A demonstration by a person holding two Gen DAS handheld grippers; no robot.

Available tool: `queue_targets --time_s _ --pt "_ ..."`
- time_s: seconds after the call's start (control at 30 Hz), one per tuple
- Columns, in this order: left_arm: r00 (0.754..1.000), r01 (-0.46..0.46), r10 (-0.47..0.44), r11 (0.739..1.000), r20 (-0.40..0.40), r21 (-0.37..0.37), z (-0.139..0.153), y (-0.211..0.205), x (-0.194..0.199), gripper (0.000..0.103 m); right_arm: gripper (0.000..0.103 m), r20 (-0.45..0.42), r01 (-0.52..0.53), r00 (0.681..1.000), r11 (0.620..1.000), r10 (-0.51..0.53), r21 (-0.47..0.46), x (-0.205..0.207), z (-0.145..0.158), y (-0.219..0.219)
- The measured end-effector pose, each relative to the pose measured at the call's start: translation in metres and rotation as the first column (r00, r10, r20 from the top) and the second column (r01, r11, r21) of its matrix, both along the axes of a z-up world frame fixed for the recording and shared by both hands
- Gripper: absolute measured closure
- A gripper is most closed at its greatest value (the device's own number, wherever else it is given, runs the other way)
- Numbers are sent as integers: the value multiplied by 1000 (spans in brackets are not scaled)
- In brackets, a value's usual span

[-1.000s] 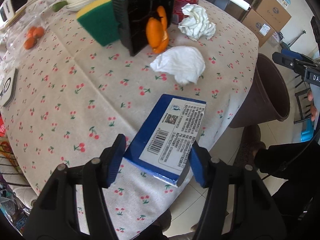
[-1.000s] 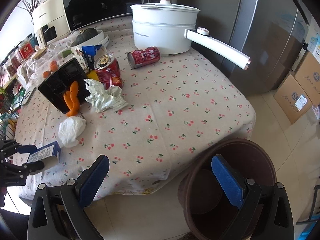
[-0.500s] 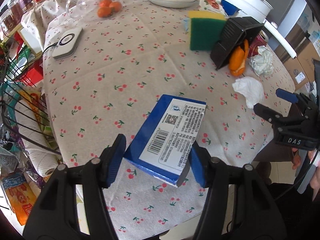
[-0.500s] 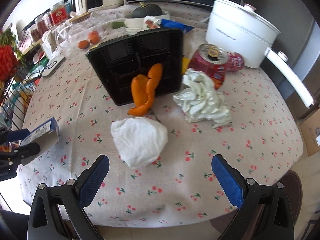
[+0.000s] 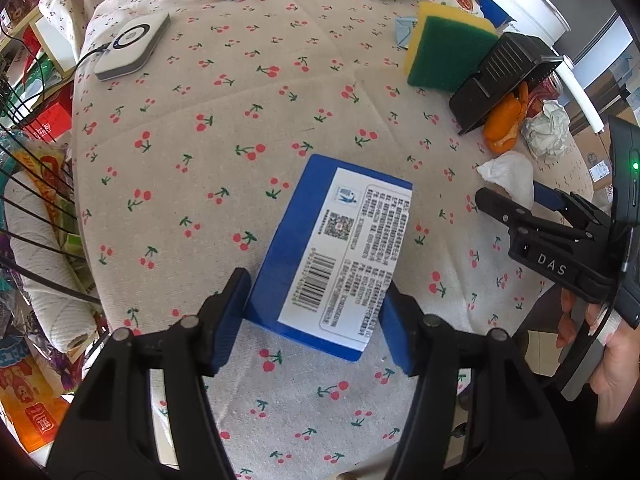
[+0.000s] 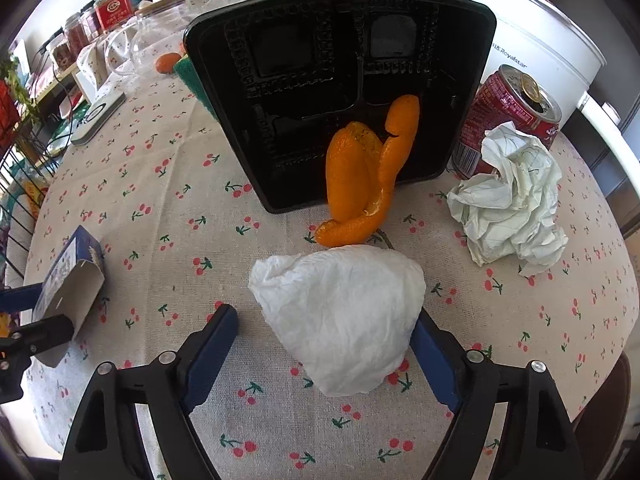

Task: Collect trash
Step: 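Grasp the white tissue ball with the right gripper while the left holds the box, then carry both items to the brown bin while the left gripper drops the box in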

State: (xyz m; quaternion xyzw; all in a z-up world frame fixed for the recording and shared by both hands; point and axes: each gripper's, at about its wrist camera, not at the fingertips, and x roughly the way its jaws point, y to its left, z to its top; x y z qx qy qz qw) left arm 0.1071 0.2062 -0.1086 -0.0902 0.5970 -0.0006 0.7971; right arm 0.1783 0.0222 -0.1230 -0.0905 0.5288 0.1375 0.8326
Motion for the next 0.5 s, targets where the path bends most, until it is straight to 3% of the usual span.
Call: queue_targets --time_s 0.17,0.3,0.5 --pt "1000 -17 18 999 15 -51 2 -1 2 40 70 3 4 1000 1000 -4 22 3 6 -5" --pt "999 -10 12 998 30 -62 8 -7 3 40 85 -9 11 1000 998 -10 65 2 14 -16" --pt "998 11 -6 997 65 -80 21 -22 7 40 89 21 2 1000 995 -4 103 -8 37 -39"
